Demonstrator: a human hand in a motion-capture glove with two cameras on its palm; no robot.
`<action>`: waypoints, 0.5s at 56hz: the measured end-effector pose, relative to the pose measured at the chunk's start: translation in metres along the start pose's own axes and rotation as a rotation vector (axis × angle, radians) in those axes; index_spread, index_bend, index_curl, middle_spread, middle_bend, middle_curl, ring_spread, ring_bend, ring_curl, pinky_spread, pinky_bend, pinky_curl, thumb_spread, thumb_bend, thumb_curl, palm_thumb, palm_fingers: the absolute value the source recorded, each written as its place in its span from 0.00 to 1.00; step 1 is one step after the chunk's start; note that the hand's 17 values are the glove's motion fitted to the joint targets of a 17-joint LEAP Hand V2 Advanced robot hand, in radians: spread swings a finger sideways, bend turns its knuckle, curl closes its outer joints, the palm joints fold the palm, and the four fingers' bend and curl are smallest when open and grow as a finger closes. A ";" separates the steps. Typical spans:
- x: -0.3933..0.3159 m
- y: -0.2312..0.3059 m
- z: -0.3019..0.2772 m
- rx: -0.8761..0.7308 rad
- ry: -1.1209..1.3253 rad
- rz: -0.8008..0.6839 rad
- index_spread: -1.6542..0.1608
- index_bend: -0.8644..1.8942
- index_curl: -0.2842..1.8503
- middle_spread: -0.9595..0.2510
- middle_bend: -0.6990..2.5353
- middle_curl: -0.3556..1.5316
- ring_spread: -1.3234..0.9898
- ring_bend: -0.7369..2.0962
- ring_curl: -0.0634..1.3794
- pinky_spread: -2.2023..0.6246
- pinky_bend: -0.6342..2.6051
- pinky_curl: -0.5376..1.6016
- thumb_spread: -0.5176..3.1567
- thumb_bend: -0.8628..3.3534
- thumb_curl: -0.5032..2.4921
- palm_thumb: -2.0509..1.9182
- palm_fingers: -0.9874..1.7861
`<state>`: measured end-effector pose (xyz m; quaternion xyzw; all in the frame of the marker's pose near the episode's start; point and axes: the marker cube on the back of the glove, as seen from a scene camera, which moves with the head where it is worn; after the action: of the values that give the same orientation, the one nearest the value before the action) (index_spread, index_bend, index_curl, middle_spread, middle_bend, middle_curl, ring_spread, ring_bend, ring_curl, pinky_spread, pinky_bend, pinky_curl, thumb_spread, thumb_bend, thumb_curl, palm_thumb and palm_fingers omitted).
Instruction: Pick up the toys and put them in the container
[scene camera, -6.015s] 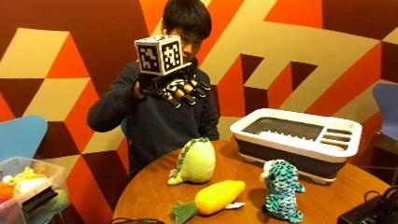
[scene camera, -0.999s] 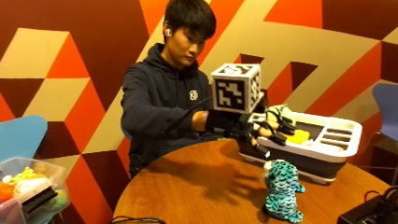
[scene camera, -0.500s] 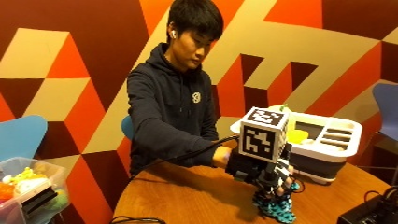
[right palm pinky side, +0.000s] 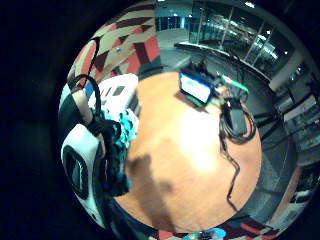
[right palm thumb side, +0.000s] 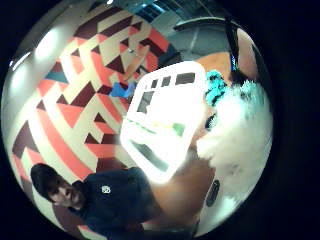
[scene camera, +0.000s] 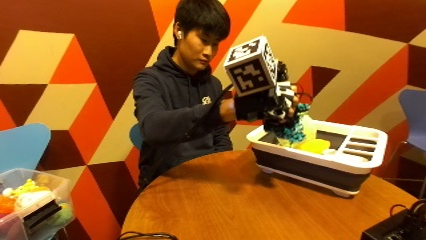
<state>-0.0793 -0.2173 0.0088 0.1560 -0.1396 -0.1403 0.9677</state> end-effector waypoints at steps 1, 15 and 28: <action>-0.008 0.000 -0.003 0.000 -0.009 -0.016 0.68 0.50 0.49 0.54 0.47 0.55 0.39 0.64 0.46 0.63 0.52 0.47 0.23 0.25 0.45 0.74 0.72; -0.082 0.003 0.009 -0.176 -0.009 -0.096 0.66 0.50 0.57 0.52 0.48 0.61 0.39 0.66 0.49 0.63 0.54 0.49 0.18 0.25 0.48 0.74 0.69; -0.095 0.030 0.048 -0.578 0.075 -0.099 0.71 0.33 0.52 0.61 0.37 0.57 0.45 0.61 0.48 0.68 0.60 0.52 0.31 0.21 0.45 0.67 0.30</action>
<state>-0.1751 -0.1721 0.0412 -0.1145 -0.0505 -0.2153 0.9685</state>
